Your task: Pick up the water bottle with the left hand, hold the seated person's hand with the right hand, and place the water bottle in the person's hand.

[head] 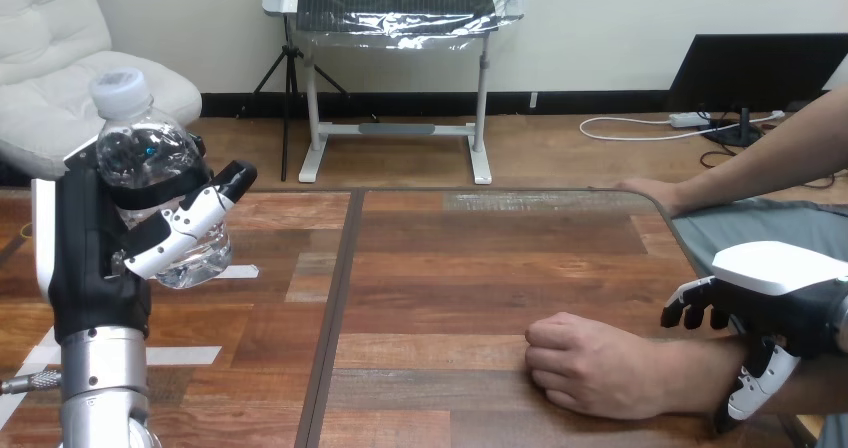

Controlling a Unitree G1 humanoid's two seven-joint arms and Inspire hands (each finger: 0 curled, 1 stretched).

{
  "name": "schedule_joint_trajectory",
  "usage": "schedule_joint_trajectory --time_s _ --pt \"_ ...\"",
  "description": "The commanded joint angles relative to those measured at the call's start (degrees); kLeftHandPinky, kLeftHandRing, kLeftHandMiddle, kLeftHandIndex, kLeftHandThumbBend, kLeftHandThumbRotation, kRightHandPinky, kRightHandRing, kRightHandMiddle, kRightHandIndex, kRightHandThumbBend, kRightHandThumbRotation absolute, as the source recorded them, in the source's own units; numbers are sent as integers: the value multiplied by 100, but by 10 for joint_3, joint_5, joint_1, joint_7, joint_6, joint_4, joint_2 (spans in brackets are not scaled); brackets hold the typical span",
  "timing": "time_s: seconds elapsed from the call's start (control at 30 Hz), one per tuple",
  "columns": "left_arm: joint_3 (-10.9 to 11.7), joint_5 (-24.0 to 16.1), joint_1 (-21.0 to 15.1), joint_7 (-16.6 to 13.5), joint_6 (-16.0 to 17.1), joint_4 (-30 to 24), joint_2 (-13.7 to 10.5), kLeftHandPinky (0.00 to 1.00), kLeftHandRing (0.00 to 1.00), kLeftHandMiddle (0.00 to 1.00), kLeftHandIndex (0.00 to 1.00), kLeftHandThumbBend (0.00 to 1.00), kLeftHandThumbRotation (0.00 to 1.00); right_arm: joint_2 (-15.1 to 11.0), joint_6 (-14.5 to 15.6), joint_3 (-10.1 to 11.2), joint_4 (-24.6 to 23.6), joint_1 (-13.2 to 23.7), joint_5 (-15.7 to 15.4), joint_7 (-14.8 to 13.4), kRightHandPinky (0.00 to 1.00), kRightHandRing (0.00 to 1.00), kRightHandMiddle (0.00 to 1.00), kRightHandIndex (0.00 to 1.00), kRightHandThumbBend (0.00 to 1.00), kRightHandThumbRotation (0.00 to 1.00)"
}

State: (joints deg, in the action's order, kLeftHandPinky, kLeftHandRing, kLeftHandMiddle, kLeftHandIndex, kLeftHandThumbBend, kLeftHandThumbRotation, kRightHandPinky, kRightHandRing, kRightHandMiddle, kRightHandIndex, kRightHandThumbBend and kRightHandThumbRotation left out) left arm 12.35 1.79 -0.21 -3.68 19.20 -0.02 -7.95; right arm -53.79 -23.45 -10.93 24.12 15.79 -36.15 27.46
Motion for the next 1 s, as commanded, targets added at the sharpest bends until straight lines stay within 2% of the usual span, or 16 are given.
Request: schedule_joint_trajectory --time_s 0.0,0.23,0.57,0.97 --pt "6 3 -48 0 18 -11 -8 25 31 35 40 61 0 24 32 -31 56 -9 -15 4 62 75 77 78 100 28" --pt "7 12 -45 -1 5 -21 -5 25 31 35 40 61 0 25 31 -41 73 -2 -15 -3 58 72 76 77 100 30" --pt "10 13 -44 -8 3 -24 -3 25 31 35 40 61 0 29 53 -63 91 12 -19 15 53 66 72 73 98 35" --pt "12 19 -45 -7 9 -22 -5 25 31 35 40 61 0 34 69 -79 89 13 -23 8 44 55 63 67 90 30"
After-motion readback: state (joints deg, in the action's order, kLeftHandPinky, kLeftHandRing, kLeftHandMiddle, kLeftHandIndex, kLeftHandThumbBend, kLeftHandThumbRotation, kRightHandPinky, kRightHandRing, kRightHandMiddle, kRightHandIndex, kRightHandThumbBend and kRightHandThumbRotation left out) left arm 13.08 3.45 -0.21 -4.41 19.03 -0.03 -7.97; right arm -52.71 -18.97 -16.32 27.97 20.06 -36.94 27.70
